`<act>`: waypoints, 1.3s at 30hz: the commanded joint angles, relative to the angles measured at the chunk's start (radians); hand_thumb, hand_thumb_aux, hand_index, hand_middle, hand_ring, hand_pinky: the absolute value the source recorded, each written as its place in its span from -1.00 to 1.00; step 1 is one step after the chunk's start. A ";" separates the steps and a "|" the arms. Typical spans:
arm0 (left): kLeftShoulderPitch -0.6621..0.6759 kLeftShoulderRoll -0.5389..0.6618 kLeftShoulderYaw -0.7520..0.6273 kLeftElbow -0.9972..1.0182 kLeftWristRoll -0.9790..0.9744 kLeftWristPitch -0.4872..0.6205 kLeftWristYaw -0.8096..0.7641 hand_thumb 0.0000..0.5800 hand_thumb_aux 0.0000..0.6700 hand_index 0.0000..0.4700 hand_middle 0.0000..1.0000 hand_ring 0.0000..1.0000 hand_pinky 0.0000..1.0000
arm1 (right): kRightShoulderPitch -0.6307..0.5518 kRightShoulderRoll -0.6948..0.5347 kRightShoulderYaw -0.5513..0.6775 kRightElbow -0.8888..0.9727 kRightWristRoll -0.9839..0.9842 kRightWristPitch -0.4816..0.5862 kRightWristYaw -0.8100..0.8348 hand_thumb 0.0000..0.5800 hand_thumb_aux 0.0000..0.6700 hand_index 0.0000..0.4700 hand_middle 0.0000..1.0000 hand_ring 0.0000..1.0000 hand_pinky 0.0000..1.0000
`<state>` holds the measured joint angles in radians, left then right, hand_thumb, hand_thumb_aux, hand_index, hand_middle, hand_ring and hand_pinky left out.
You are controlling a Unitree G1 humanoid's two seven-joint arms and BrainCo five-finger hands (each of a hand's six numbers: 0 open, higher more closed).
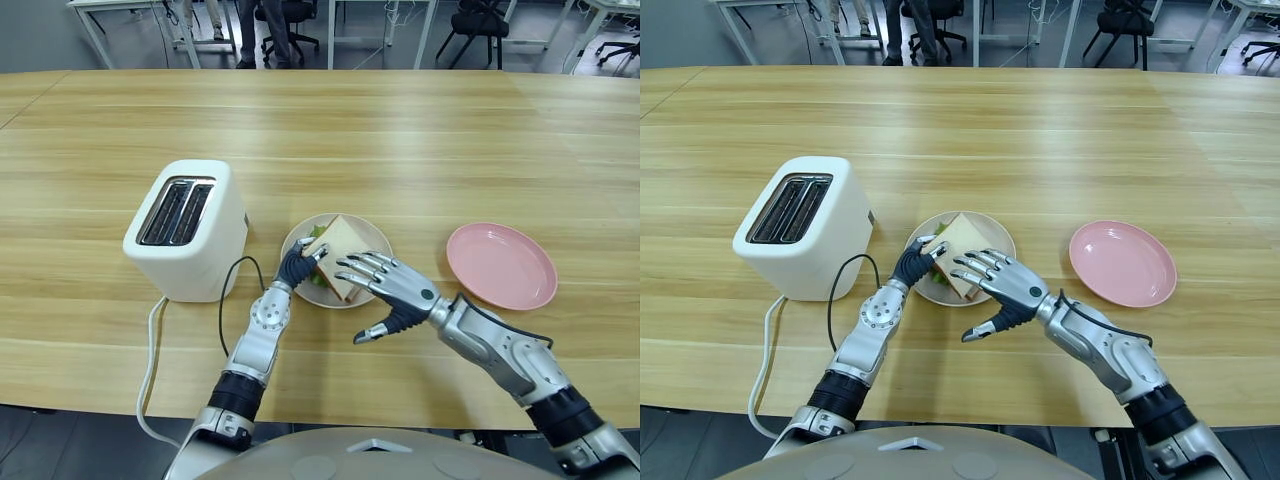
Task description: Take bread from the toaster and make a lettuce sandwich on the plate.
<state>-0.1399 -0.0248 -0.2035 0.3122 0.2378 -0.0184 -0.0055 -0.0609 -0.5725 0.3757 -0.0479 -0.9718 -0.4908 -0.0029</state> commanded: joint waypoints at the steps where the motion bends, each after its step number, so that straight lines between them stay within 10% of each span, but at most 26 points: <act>1: -0.011 0.000 -0.022 0.051 0.022 -0.003 0.019 1.00 1.00 0.96 1.00 1.00 1.00 | -0.044 0.020 0.036 0.064 -0.058 0.056 0.023 -1.00 -1.00 -1.00 -1.00 -1.00 -1.00; 15: -0.074 0.095 -0.154 -0.015 0.306 0.058 0.115 1.00 1.00 0.96 1.00 1.00 1.00 | -0.185 0.013 0.174 0.227 -0.059 0.126 0.324 -1.00 -1.00 -1.00 -1.00 -1.00 -1.00; 16: -0.078 0.113 -0.171 -0.038 0.353 0.081 0.121 -0.64 -0.81 -0.82 0.70 0.70 0.70 | -0.189 0.012 0.182 0.236 -0.047 0.126 0.351 -1.00 -1.00 -1.00 -1.00 -1.00 -1.00; 17: -0.080 0.130 -0.185 -0.064 0.399 0.105 0.125 -0.64 -0.81 -0.82 0.70 0.70 0.70 | -0.192 0.013 0.187 0.242 -0.035 0.128 0.375 -1.00 -1.00 -1.00 -1.00 -1.00 -1.00; 18: -0.080 0.149 -0.197 -0.094 0.444 0.127 0.132 -1.00 -1.00 -1.00 -0.18 -0.18 -0.18 | -0.194 0.014 0.192 0.247 -0.024 0.132 0.398 -1.00 -1.00 -1.00 -1.00 -1.00 -1.00; 19: -0.079 0.172 -0.208 -0.133 0.494 0.153 0.133 -1.00 -1.00 -1.00 -1.00 -1.00 -1.00 | -0.198 0.016 0.196 0.253 -0.009 0.134 0.421 -1.00 -1.00 -1.00 -1.00 -1.00 -1.00; 29: -0.004 0.381 -0.086 -0.664 0.770 0.315 0.037 -1.00 -1.00 -1.00 -1.00 -1.00 -1.00 | -0.194 0.033 0.220 0.265 0.098 0.186 0.592 -1.00 -1.00 -1.00 -1.00 -1.00 -1.00; 39: 0.258 0.379 0.151 -1.027 0.545 0.215 -0.021 -1.00 -1.00 -1.00 -1.00 -1.00 -1.00 | -0.029 -0.035 0.196 -0.035 0.268 0.218 0.728 -1.00 -1.00 -1.00 -1.00 -1.00 -1.00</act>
<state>0.0858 0.3626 -0.0726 -0.6843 0.8439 0.2255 -0.0172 -0.1544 -0.5844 0.5029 -0.1206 -0.7060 -0.2818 0.6349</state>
